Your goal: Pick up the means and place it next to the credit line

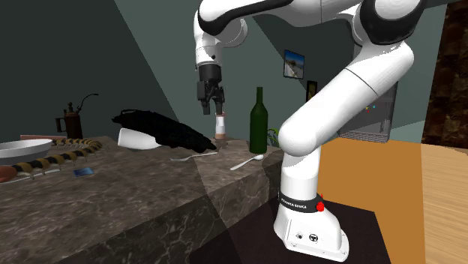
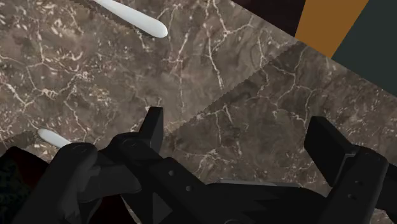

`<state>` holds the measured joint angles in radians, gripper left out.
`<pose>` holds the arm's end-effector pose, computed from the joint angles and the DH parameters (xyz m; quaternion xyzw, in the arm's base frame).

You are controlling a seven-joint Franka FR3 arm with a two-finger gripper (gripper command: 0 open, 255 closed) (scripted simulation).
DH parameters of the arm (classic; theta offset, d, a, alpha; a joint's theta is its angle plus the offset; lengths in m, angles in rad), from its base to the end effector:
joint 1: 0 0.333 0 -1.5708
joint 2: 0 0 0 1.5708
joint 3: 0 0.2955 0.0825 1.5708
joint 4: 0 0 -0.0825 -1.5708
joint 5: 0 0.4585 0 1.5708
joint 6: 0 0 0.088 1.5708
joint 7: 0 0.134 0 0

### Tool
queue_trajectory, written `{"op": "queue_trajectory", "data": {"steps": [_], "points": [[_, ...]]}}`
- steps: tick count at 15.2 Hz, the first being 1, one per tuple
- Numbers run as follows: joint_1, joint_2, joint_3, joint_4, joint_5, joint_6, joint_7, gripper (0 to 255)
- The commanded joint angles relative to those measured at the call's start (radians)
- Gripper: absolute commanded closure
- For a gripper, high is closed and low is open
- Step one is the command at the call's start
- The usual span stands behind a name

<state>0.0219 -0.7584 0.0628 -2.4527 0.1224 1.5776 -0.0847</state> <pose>0.3915 0.0494 0.4861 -0.9950 -0.0706 0.0583 0.0400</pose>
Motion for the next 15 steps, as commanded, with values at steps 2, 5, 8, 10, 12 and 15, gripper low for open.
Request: {"op": "queue_trajectory", "data": {"steps": [2, 5, 8, 10, 12, 15], "points": [[0.01, -0.041, -0.025, -0.046, -0.011, 0.015, -0.061, 0], [0.034, -0.157, -0.111, -0.173, -0.056, 0.055, -0.244, 0], [0.046, -0.256, -0.214, -0.283, -0.122, 0.093, -0.432, 0], [0.045, -0.307, -0.294, -0.344, -0.176, 0.118, -0.561, 0], [0.038, -0.341, -0.381, -0.394, -0.238, 0.147, -0.696, 0], [0.023, -0.353, -0.528, -0.446, -0.339, 0.203, -0.904, 0]]}}
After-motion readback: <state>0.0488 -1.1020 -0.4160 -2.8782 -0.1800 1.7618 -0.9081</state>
